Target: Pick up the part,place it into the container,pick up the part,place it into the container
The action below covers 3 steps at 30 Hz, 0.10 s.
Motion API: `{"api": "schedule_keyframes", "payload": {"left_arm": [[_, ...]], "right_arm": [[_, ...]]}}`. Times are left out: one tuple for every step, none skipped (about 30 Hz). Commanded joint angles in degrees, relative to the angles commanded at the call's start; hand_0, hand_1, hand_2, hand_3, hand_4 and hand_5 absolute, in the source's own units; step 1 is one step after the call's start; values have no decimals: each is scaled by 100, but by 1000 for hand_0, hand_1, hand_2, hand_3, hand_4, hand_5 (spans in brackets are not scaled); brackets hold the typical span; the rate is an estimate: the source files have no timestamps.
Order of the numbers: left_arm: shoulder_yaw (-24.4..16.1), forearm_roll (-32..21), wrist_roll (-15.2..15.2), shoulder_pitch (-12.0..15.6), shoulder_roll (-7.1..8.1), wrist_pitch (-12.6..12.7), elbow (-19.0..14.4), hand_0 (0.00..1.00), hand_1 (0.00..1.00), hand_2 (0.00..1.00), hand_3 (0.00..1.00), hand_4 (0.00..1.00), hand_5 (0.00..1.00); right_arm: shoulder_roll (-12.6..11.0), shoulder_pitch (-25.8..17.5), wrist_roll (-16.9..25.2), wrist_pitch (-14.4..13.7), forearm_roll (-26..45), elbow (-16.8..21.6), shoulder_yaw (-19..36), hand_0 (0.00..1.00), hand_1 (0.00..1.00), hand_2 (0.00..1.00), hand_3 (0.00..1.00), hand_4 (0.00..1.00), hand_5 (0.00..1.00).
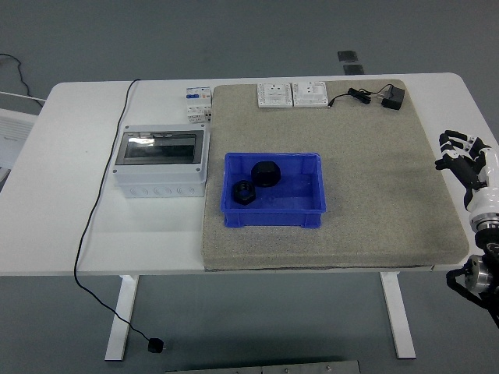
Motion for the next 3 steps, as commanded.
{"api": "schedule_keyframes", "payload": {"left_arm": [[-10,20,15,3,-4,-4,0,722,620,660,546,554,374],[-15,34,26,5,-7,-8,0,722,620,660,546,554,374],[-21,50,39,7,-9,-13,0,722,620,660,546,554,374]], "right_arm": [[10,2,3,2,3,-2,-15,380,341,614,607,671,350],[14,3,4,4,9,-3,-23,380,341,614,607,671,350],[18,4,5,8,27,-7,-33,380,341,614,607,671,350]]}}
